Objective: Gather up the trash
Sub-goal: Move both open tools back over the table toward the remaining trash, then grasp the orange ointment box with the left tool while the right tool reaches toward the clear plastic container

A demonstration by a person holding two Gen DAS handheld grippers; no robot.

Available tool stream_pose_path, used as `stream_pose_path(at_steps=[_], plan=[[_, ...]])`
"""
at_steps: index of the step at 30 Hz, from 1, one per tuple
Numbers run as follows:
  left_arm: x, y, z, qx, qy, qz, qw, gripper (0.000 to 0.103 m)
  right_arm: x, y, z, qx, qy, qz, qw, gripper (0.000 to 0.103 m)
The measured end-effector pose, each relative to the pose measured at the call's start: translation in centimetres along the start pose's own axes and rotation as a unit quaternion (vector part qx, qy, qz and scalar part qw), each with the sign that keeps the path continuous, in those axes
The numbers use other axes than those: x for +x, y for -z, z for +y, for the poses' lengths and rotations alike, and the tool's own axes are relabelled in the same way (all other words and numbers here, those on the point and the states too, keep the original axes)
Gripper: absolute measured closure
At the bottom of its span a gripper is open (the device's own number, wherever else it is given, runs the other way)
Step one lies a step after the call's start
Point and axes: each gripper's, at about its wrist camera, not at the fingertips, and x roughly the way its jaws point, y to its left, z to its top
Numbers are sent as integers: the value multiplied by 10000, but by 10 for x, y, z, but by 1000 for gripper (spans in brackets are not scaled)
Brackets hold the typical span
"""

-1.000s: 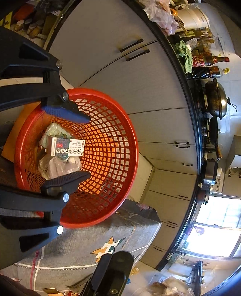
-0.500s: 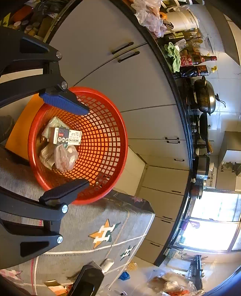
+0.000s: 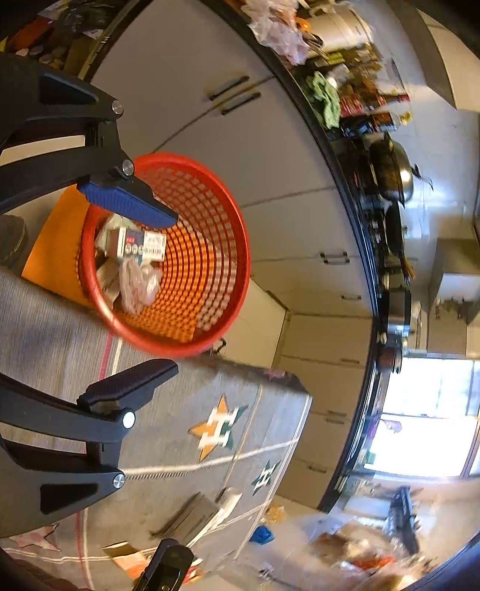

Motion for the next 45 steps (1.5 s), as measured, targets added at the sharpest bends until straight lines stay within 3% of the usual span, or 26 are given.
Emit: stream_pose_path(at_steps=[9,12,17,22,29,32,33,35,37,39,43,45], plan=[[-8,8,-64,700,583,30,9958,30,-65,4,-76,390,641,-301,9967,35],[-9,14,-96,1095,978,199,9890,30,-90,6,-110,642,938,-414,9927,35],[-13,27,-142,1530,1322,288,9789,30,-115,14,-166,1059,1529,-387,9818,35],[-11,39,-173,1716,1640,486,9702,30,-109,22,-198,1360,1612,-218,9773,35],[-16,46,-187,1993,1974,529,9584,26,-91,26,-181,1036,1033,122,9892,34],[-17,47,-189,2021,2089,543,9553,24,-81,33,-160,774,121,477,9958,34],[-16,47,-189,2033,2108,553,9545,23,-79,36,-152,762,-432,621,9942,34],[-16,48,-192,2083,2139,592,9525,23,-83,37,-142,716,-959,666,9906,34],[-14,50,-195,2125,2148,647,9511,23,-94,33,-140,610,-858,436,9935,34],[-13,52,-198,2136,2162,713,9500,23,-104,25,-143,518,-261,178,9982,31],[-10,53,-200,2026,2111,806,9528,23,-90,12,-151,657,-4,314,9973,32],[-6,51,-195,1862,2073,875,9564,22,-71,7,-151,609,130,533,9966,37]])
